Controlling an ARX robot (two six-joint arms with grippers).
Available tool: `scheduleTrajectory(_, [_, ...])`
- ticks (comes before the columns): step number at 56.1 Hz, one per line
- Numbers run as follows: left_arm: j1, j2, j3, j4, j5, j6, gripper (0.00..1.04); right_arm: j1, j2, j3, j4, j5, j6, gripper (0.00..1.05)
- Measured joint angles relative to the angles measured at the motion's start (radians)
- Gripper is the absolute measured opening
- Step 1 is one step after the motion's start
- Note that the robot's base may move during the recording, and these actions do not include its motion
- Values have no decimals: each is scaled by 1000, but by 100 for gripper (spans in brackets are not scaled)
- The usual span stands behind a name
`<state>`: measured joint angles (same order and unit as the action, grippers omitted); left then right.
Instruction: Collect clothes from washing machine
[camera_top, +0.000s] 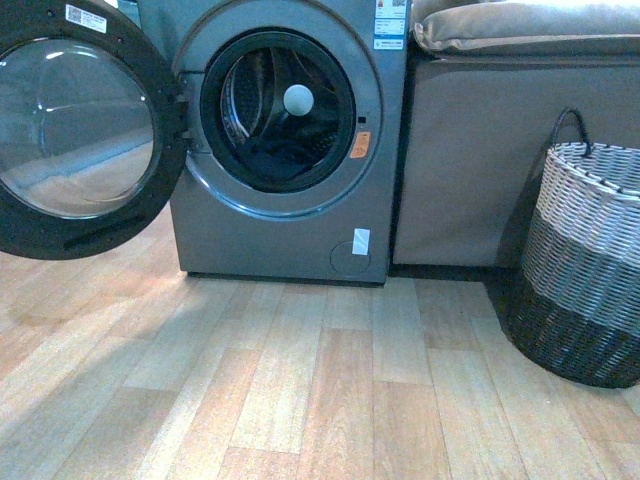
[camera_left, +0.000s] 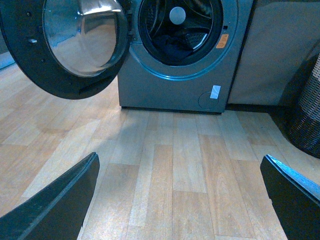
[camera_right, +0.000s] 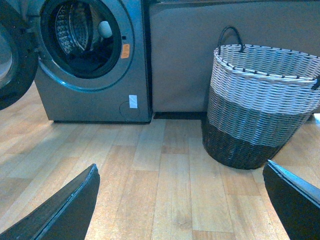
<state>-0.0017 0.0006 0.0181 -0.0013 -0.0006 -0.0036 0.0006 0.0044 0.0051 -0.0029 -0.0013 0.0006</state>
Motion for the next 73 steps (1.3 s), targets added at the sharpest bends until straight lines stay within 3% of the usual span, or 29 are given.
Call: scheduleTrajectory(73, [0, 2, 0, 0, 0, 0, 98, 0, 1, 0, 0, 0, 0, 97])
